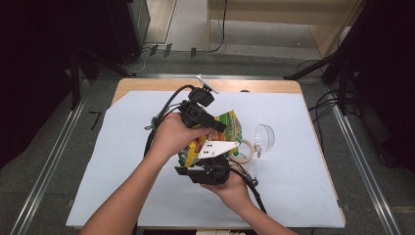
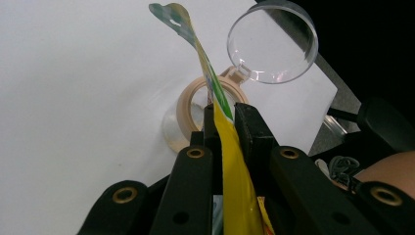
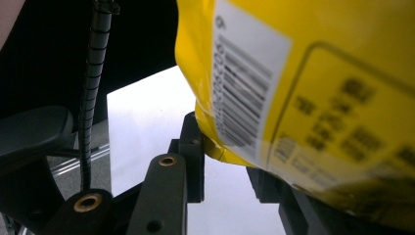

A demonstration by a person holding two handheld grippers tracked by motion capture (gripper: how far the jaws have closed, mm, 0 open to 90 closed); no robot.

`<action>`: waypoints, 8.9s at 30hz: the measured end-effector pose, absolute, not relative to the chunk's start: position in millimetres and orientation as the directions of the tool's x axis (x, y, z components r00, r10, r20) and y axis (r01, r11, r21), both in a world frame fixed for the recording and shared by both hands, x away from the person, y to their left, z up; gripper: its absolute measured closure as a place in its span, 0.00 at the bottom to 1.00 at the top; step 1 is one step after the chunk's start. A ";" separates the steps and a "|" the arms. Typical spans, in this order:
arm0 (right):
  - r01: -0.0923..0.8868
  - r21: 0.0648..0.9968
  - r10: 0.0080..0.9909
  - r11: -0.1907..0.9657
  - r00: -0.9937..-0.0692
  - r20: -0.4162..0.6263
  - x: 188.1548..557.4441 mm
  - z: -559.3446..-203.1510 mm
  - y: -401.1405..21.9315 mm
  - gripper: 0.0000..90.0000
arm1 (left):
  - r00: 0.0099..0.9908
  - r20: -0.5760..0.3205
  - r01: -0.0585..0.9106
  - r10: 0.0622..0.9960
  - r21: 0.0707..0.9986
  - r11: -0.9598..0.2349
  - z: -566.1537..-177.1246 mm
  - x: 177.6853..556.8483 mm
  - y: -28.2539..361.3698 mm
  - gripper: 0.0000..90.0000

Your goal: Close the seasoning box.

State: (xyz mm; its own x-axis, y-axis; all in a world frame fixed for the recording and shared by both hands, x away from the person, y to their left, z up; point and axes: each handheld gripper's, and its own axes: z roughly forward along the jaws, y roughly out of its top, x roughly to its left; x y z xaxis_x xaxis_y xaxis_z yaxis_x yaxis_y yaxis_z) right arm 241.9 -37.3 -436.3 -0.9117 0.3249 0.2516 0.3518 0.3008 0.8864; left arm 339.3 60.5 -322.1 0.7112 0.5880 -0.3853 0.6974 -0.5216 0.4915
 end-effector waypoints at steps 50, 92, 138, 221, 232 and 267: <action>0.320 0.878 0.346 0.355 -0.918 0.194 241.6 -437.6 -36.6 0.80 | 0.717 -0.386 0.684 0.580 0.546 -0.483 -329.3 338.1 68.1 0.96; 0.342 0.884 0.361 0.319 -0.906 0.220 238.8 -436.0 -41.7 0.80 | 0.723 -0.377 0.679 0.579 0.541 -0.497 -325.8 336.0 59.4 0.94; 0.339 0.882 0.353 0.328 -0.910 0.218 238.9 -436.1 -42.0 0.80 | 0.720 -0.387 0.684 0.577 0.537 -0.494 -326.7 336.3 61.1 0.94; 0.365 0.879 0.356 0.306 -0.900 0.250 241.4 -432.1 -46.7 0.80 | 0.714 -0.400 0.695 0.575 0.505 -0.511 -326.2 345.8 54.5 0.93; 0.371 0.876 0.357 0.308 -0.899 0.255 242.2 -433.1 -46.7 0.80 | 0.711 -0.403 0.697 0.576 0.507 -0.507 -326.7 345.9 54.1 0.93; 0.354 0.875 0.363 0.329 -0.903 0.229 240.5 -433.2 -44.4 0.80 | 0.710 -0.406 0.698 0.576 0.511 -0.501 -328.1 345.6 56.8 0.93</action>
